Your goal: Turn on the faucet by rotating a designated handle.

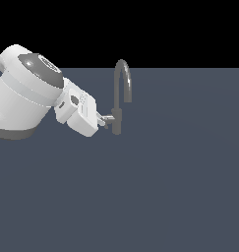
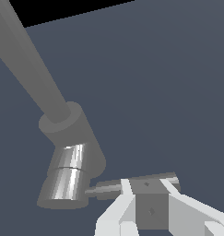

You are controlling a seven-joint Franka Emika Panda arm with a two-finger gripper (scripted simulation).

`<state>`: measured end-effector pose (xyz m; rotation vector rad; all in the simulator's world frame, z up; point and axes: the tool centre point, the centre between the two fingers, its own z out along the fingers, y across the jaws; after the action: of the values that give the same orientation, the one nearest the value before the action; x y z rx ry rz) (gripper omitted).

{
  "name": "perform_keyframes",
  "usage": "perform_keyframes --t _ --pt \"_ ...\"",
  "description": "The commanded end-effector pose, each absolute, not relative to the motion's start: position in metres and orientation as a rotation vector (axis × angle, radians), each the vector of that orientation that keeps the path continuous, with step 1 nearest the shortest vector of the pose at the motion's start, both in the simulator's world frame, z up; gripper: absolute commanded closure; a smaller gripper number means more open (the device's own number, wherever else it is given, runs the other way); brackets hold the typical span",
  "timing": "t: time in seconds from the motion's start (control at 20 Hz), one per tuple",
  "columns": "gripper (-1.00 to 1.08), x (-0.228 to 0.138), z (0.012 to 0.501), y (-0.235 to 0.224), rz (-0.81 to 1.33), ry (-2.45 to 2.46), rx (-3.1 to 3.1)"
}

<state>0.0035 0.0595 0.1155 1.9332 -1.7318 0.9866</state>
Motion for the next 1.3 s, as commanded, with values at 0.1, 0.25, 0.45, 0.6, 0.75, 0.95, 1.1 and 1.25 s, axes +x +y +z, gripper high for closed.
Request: perform_keyframes --t 0.1,0.25,0.45,0.6,0.75,0.95,1.1,1.25 --pt "1.08 0.005 0.101 0.057 0.986 -1.730 1.925" --pt "1.08 0.006 0.083 0.054 0.977 -1.731 1.918" --pt "1.08 0.007 0.060 0.050 0.965 -1.733 1.909" --pt "1.08 0.016 0.084 0.065 1.018 -1.740 1.931" --pt "1.08 0.022 0.074 0.064 1.008 -1.739 1.927" --pt "1.08 0.029 0.060 0.062 0.995 -1.737 1.921" --pt "1.08 0.035 0.050 0.061 0.986 -1.736 1.917" --pt "1.08 0.040 0.040 0.060 0.977 -1.735 1.913"
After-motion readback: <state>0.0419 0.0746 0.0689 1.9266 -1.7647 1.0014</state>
